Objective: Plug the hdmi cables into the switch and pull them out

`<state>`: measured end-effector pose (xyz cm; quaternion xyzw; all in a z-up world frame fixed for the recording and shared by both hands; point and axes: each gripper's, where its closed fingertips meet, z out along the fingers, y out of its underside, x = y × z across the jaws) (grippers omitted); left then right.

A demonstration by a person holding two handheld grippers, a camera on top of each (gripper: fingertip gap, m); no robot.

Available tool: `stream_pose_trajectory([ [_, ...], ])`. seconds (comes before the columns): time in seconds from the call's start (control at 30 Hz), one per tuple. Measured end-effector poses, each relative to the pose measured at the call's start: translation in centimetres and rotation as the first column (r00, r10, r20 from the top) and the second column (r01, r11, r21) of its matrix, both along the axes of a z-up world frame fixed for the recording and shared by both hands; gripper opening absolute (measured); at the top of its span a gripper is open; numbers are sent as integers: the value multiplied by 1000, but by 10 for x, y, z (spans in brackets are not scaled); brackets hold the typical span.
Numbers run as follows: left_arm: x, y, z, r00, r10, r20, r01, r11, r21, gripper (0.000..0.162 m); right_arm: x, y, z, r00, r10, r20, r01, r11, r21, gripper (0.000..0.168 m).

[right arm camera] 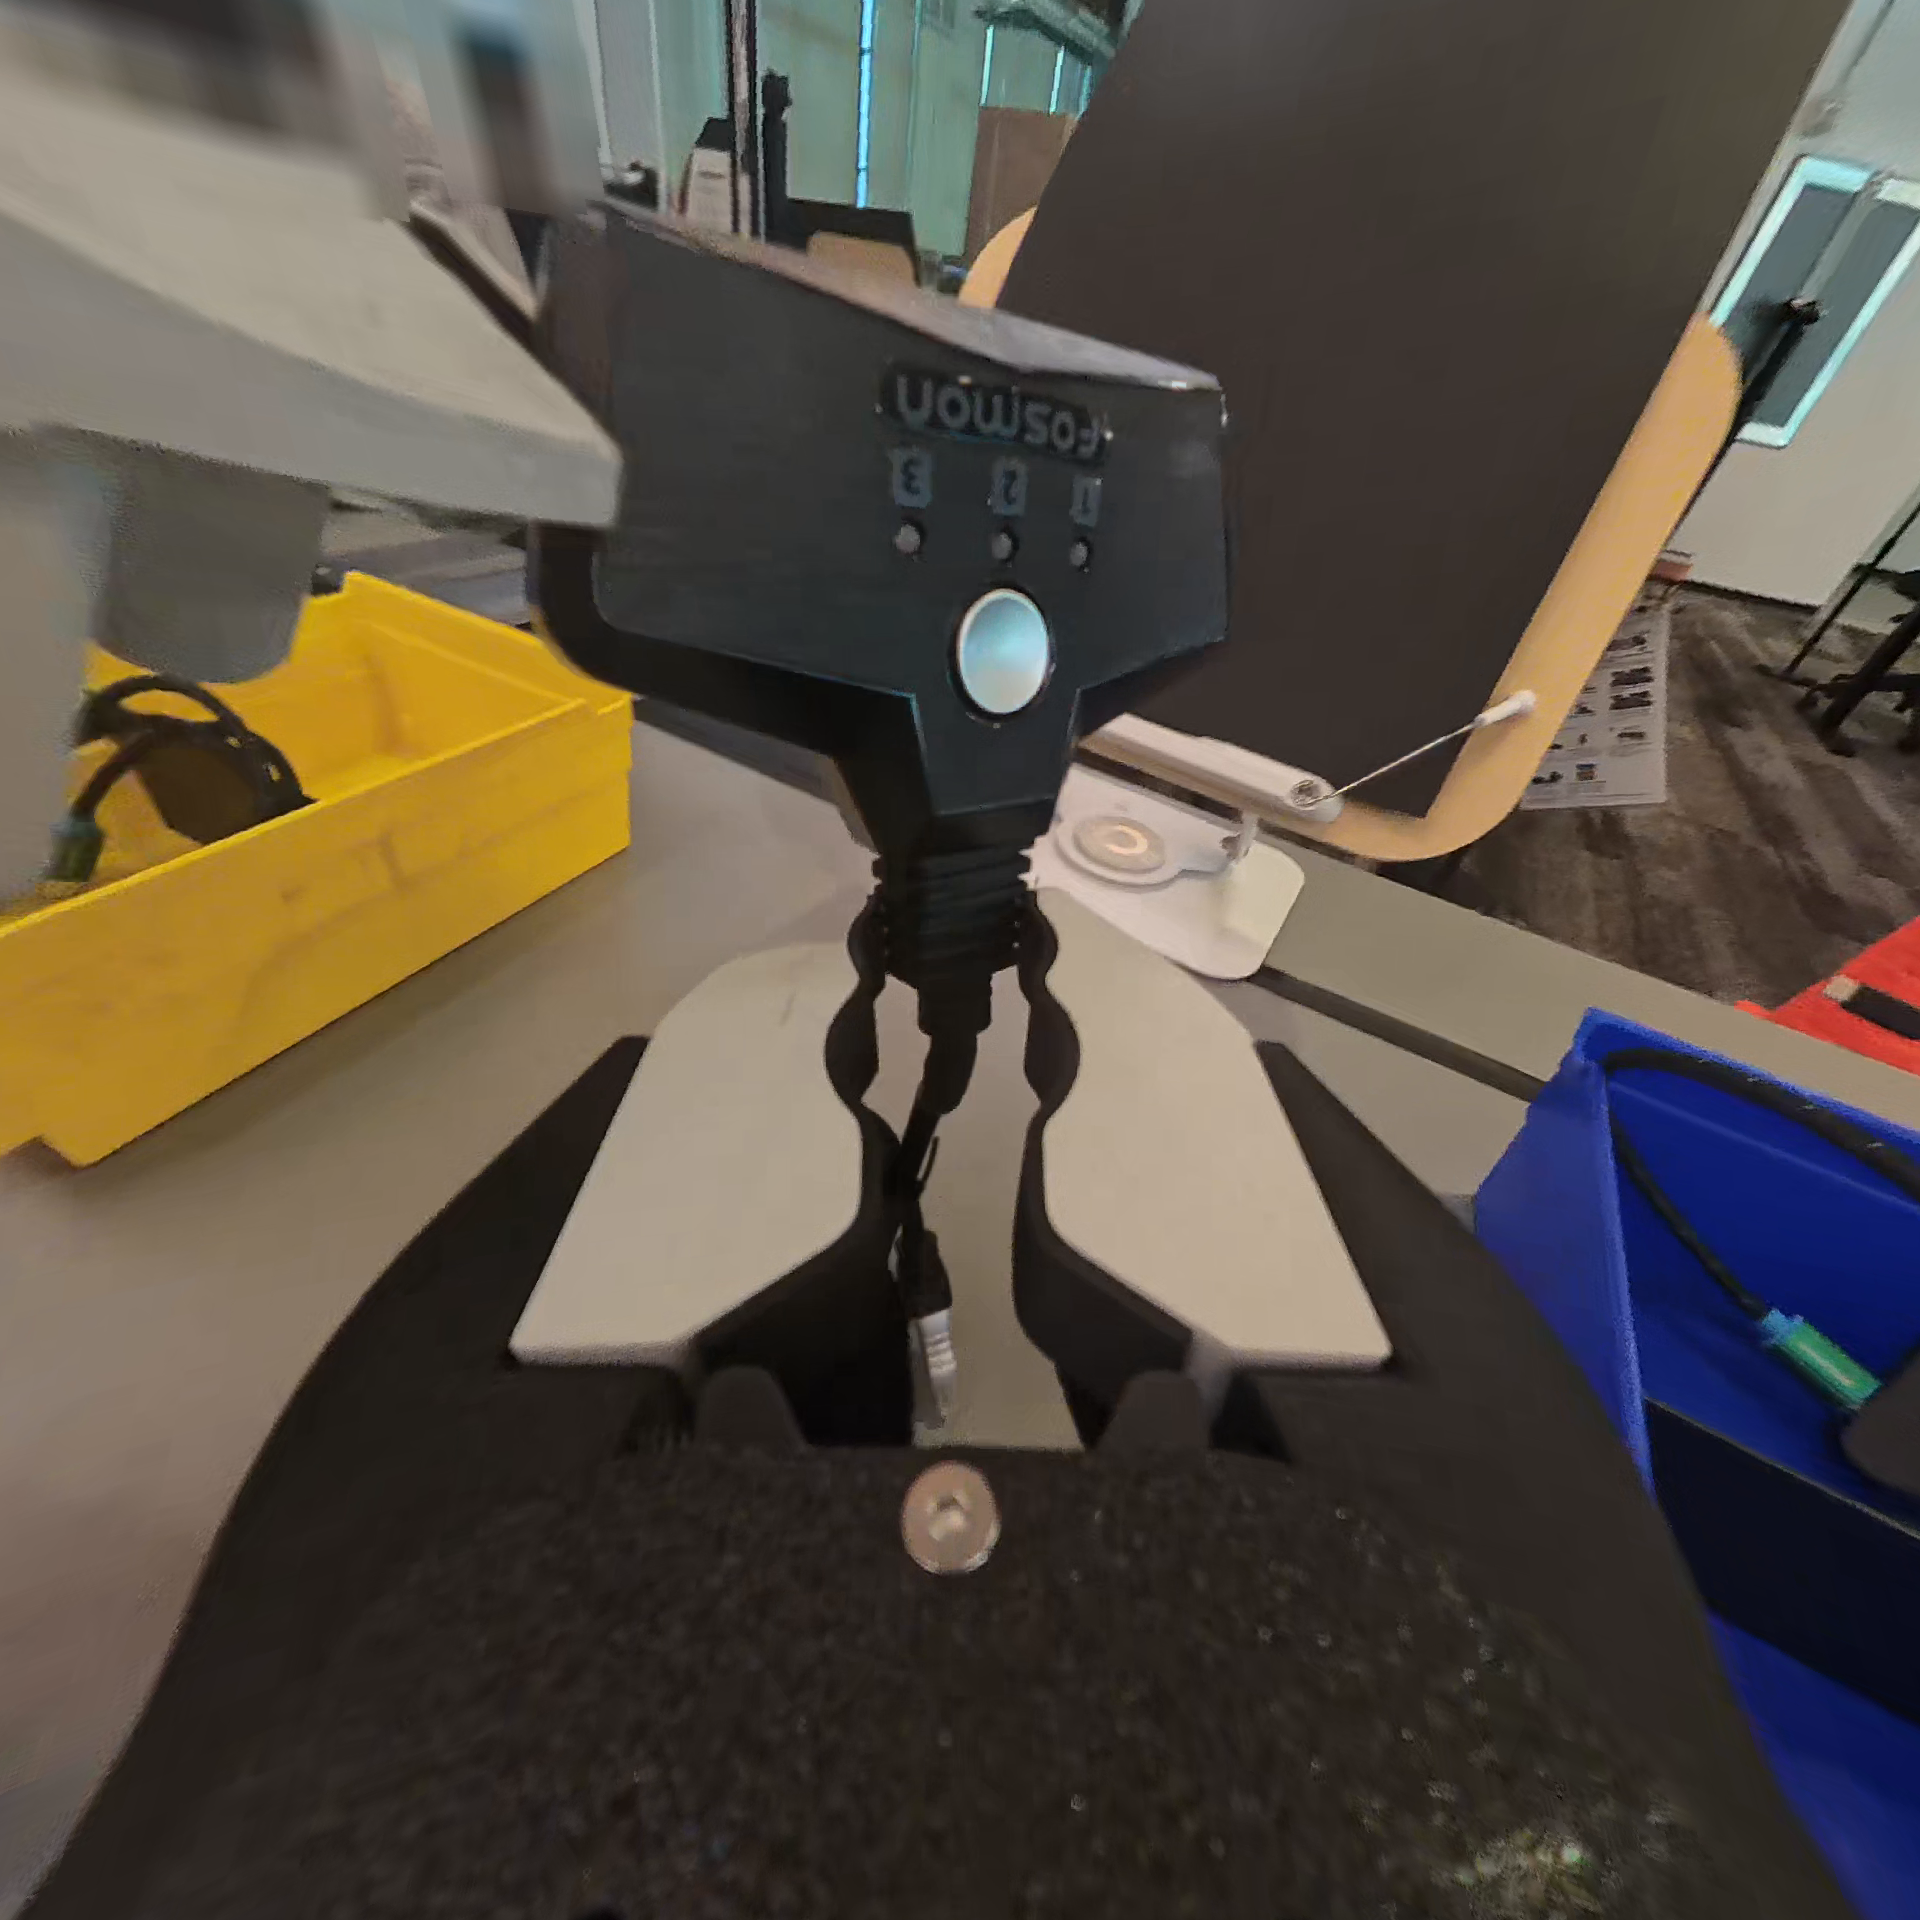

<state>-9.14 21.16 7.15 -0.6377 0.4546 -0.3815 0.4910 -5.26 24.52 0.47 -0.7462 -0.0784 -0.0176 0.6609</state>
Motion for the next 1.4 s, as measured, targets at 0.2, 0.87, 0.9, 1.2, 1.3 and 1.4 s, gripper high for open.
stream_pose_trajectory([
  [0.2,-39,-6,2,983,-166,85,172,982,-74,50,-18,-3,-3,993,112,-19,-113,993,-32,24],
  [0.87,-76,-59,-19,688,-652,321,703,708,-68,32,-125,-124,3,174,861,-477,-969,235,71,24],
  [0.9,-77,-57,-19,697,-647,310,695,716,-68,31,-124,-122,4,164,859,-484,-966,240,100,24],
  [1.2,-82,-40,-26,811,-572,124,571,820,43,19,-69,-96,33,388,865,-319,-870,458,182,39],
  [1.3,-79,-45,-29,819,-570,62,565,821,75,19,-69,-103,36,464,865,-193,-872,484,73,55],
  [1.4,-75,-51,-31,816,-577,29,574,815,80,19,-74,-99,29,553,829,-83,-832,554,-10,56],
])
